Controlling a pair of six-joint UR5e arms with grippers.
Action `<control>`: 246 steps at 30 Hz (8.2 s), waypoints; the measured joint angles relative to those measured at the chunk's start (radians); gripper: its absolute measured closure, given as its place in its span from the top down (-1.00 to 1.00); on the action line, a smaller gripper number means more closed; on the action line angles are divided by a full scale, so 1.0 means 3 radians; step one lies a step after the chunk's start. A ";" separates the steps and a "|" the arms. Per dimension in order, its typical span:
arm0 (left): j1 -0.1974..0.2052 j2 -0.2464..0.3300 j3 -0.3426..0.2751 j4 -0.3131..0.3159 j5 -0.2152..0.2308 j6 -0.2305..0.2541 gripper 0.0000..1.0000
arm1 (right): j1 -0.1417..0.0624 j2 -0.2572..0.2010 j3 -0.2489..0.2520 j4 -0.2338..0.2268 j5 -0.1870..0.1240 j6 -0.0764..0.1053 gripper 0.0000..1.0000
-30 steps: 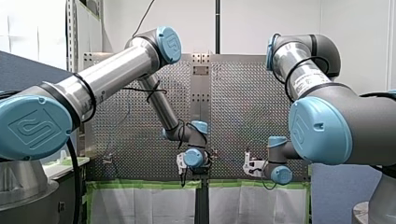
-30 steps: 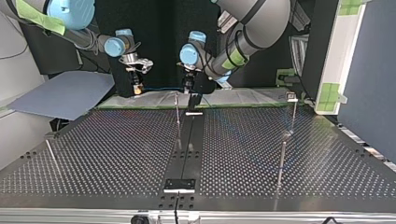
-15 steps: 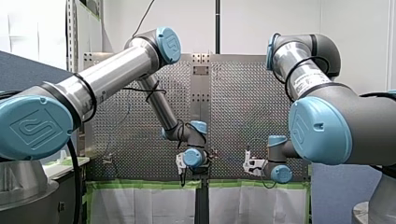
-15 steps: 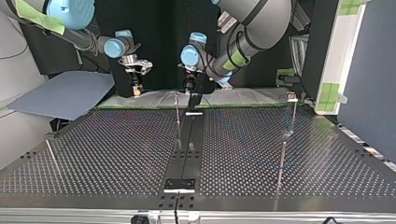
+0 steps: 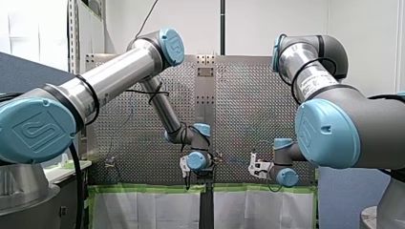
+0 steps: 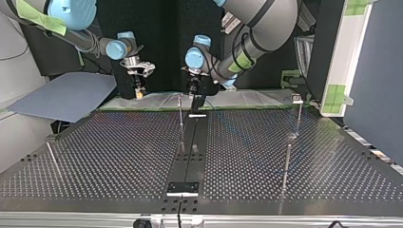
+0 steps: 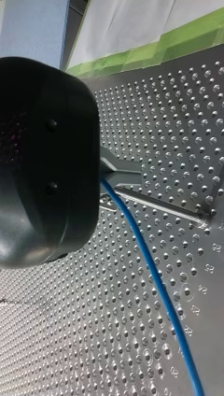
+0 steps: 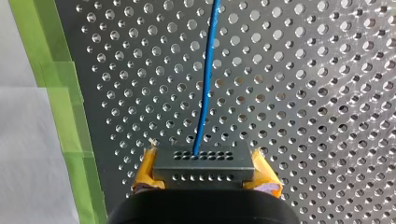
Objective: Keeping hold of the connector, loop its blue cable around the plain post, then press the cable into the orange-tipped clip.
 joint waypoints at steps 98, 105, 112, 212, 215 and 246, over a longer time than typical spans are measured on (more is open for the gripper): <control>0.0300 -0.0230 0.0426 -0.0137 0.0251 -0.0059 -1.00 | -0.0035 0.0261 -0.0683 0.0396 0.0017 -0.0072 -1.00; 0.0304 -0.0231 0.0474 -0.0152 0.0251 -0.0057 -1.00 | -0.0035 0.0261 -0.0721 0.0401 0.0013 -0.0063 -1.00; 0.0309 -0.0231 0.0497 -0.0171 0.0251 -0.0056 -1.00 | -0.0039 0.0261 -0.0783 0.0441 0.0010 -0.0060 -1.00; 0.0353 -0.0297 0.0751 -0.0714 0.0342 0.0308 1.00 | -0.0127 0.0281 -0.1132 0.0716 -0.0051 0.0029 -1.00; 0.0336 -0.0297 0.0750 -0.0777 0.0328 0.0368 1.00 | -0.0127 0.0281 -0.1131 0.0728 -0.0048 0.0027 -1.00; 0.0200 -0.0008 0.0115 -0.0496 0.0364 0.0609 1.00 | -0.0128 0.0282 -0.1131 0.0811 -0.0036 0.0006 -1.00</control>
